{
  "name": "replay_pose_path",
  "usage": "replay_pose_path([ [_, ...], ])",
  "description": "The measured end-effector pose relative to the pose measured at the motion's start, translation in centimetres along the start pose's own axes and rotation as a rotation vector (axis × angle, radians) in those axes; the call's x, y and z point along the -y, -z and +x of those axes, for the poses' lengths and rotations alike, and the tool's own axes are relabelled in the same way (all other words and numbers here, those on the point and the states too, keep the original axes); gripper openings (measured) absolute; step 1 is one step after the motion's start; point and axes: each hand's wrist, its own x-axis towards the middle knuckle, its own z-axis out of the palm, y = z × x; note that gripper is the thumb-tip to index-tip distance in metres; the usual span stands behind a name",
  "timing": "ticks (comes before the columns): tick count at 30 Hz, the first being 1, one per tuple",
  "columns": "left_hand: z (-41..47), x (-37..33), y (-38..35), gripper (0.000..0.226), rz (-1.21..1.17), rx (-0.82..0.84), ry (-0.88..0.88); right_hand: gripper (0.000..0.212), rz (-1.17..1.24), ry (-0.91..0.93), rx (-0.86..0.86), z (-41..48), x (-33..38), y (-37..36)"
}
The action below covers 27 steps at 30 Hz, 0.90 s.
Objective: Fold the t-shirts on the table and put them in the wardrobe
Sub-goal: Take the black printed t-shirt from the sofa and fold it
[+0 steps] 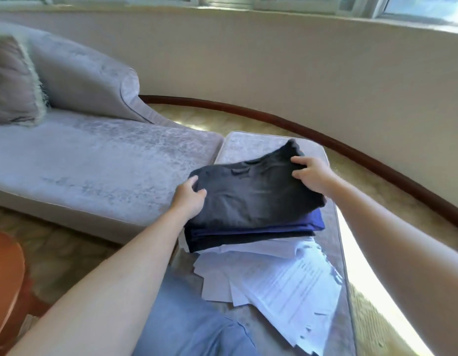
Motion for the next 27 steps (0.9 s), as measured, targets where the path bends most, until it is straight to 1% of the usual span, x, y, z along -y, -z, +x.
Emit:
replay_pose_path([
  [3,-0.1,1.4,-1.8,0.059,0.093,0.067,0.097,0.049,0.039,-0.004,0.009,-0.6,-3.0,-1.5],
  [6,0.5,1.8,-2.3,0.054,0.225,0.048,0.185,0.047,0.054,0.022,-0.027,-0.6,-4.7,-2.6],
  [8,0.9,2.2,-2.5,0.050,0.303,0.028,0.226,0.051,-0.039,0.019,-0.044,-0.4,-5.7,-3.5],
  [11,1.1,3.1,-3.6,0.060,0.288,0.124,0.264,0.062,-0.252,-0.024,0.013,-0.3,-7.5,-5.2],
  [13,1.5,3.7,-4.0,0.066,0.288,0.183,0.277,0.065,-0.303,-0.086,0.072,-0.1,-8.5,-6.1],
  [15,2.2,4.2,-4.0,0.071,0.295,0.218,0.284,0.068,-0.252,-0.133,0.124,0.4,-9.1,-6.5],
  [18,3.5,4.8,-3.5,0.083,0.297,0.298,0.281,0.072,-0.100,-0.147,0.195,1.6,-9.8,-6.9],
  [21,4.0,5.3,-3.3,0.086,0.257,0.342,0.272,0.070,0.052,-0.159,0.219,1.9,-10.2,-7.5],
  [23,4.2,5.6,-3.5,0.089,0.232,0.367,0.272,0.070,0.104,-0.165,0.215,1.8,-10.7,-7.9],
  [25,4.2,5.7,-3.6,0.102,0.212,0.383,0.279,0.069,0.139,-0.154,0.212,1.9,-11.0,-8.2],
  [27,4.5,6.1,-3.7,0.123,0.174,0.378,0.293,0.068,0.174,-0.141,0.206,2.1,-11.2,-8.5],
])
